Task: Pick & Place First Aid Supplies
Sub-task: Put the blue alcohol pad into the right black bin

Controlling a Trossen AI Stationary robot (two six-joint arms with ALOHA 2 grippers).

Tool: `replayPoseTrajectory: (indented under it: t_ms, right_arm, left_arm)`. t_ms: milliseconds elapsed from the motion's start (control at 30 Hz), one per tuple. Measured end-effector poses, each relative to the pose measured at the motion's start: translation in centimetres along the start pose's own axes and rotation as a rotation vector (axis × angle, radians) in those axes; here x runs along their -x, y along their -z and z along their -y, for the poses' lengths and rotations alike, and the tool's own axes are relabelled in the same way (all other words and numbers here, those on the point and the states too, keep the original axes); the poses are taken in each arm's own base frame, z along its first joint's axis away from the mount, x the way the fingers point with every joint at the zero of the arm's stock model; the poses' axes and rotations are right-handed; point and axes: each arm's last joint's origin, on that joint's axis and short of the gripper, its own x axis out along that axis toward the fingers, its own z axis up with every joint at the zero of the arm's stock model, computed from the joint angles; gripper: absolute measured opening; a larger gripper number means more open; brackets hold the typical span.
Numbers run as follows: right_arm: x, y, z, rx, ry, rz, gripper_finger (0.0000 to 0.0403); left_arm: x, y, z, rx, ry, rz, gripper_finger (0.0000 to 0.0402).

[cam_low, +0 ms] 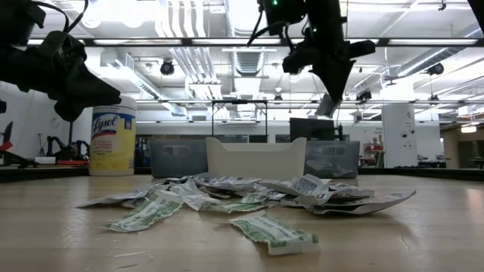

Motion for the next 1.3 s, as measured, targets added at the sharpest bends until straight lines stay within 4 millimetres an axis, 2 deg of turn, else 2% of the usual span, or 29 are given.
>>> replayPoseTrajectory:
  t_ms: [267, 433, 600, 900, 1300]
  right_arm:
    - [-1.6, -5.7, 4.4, -0.219, -0.003, 0.056, 0.0008]
    - [-3.8, -8.9, 5.5, -0.260, -0.056, 0.064, 0.0008]
    - [-6.4, -11.2, 6.2, -0.270, -0.099, 0.000, 0.0008]
    - [-11.2, -12.8, 5.8, -0.251, -0.118, -0.194, 0.0008]
    - [-11.6, -13.1, 5.8, -0.255, -0.128, -0.198, 0.0015]
  left_arm:
    - [0.0, 0.0, 0.0, 0.000, 0.000, 0.000, 0.0094]
    - [0.0, 0.0, 0.0, 0.000, 0.000, 0.000, 0.0094]
    - [0.0, 0.0, 0.0, 0.000, 0.000, 0.000, 0.0094]
    - [0.0, 0.0, 0.0, 0.000, 0.000, 0.000, 0.0094]
    - [0.0, 0.0, 0.0, 0.000, 0.000, 0.000, 0.0094]
